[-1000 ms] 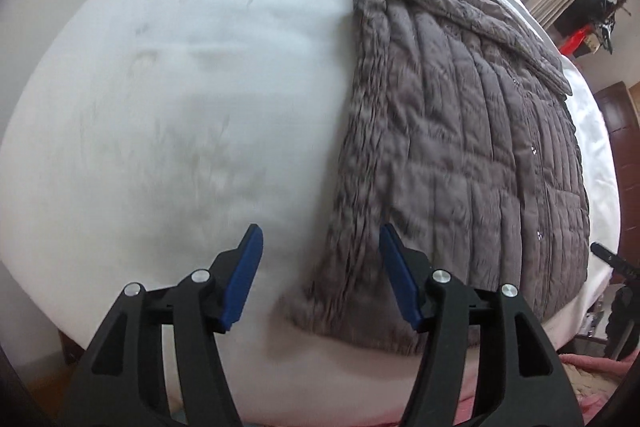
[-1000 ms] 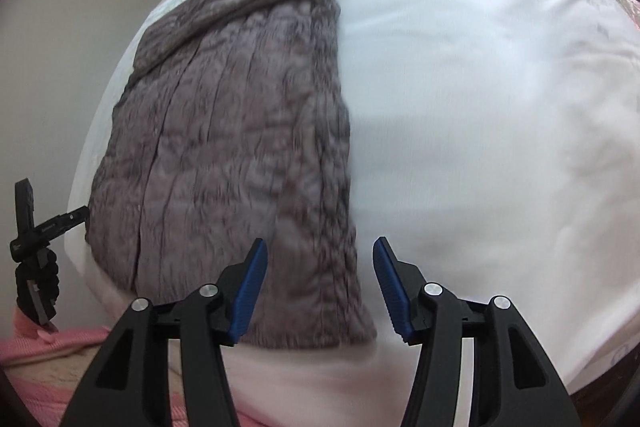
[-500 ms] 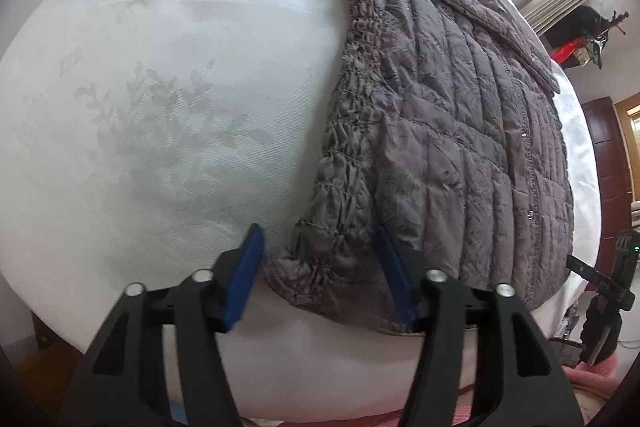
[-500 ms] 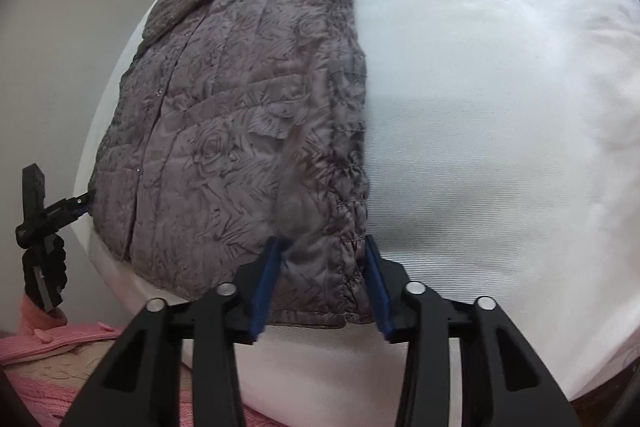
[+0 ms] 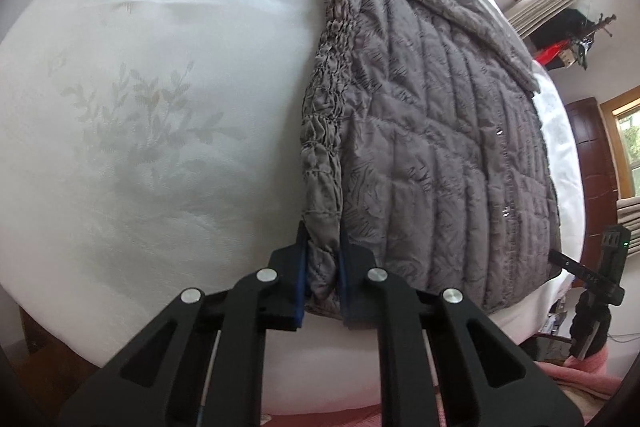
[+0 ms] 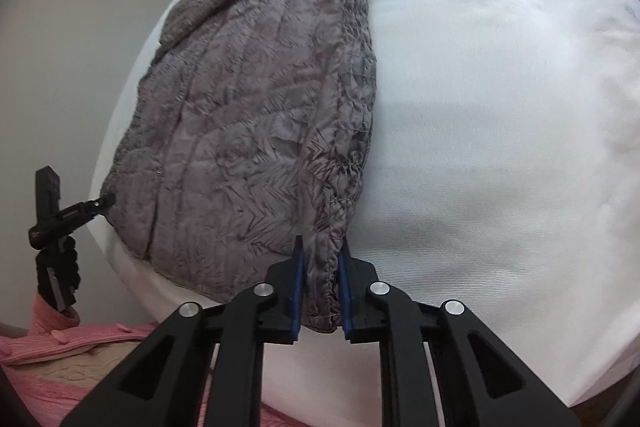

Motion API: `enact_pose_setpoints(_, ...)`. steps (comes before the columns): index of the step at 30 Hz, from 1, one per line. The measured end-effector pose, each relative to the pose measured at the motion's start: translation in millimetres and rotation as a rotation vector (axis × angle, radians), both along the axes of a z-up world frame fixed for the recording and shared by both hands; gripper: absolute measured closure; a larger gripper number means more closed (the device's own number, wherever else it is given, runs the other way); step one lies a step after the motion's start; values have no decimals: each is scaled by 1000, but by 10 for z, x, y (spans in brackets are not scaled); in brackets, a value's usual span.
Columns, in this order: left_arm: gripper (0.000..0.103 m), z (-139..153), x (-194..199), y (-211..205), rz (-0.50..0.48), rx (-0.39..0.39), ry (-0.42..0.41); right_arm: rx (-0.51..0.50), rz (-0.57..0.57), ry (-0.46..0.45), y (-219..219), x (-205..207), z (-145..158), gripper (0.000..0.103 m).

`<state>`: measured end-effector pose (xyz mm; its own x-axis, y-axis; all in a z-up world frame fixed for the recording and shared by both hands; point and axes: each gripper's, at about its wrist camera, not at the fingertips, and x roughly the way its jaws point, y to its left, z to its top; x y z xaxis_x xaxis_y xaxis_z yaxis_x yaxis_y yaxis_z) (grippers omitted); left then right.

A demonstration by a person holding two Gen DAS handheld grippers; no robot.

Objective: Fold large clothes
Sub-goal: 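Grasp the hem edge of the folded jacket with both tools, then lift the held hem with both tools and fold it over the jacket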

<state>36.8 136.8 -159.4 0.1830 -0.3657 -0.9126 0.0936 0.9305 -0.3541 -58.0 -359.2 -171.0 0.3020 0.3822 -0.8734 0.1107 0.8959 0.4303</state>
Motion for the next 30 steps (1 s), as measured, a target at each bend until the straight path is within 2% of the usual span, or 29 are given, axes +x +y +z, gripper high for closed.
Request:
enact_pose_setpoints(7, 92, -103, 48, -17, -13, 17, 2, 14, -12, 16, -30, 14, -107, 88)
enact_pose_setpoints(24, 93, -90, 45, -20, -7, 17, 2, 16, -10, 24, -22, 12, -84, 89)
enact_pose_setpoints(30, 94, 178, 54, -46, -27, -10, -33, 50, -5, 3, -63, 29, 78, 90)
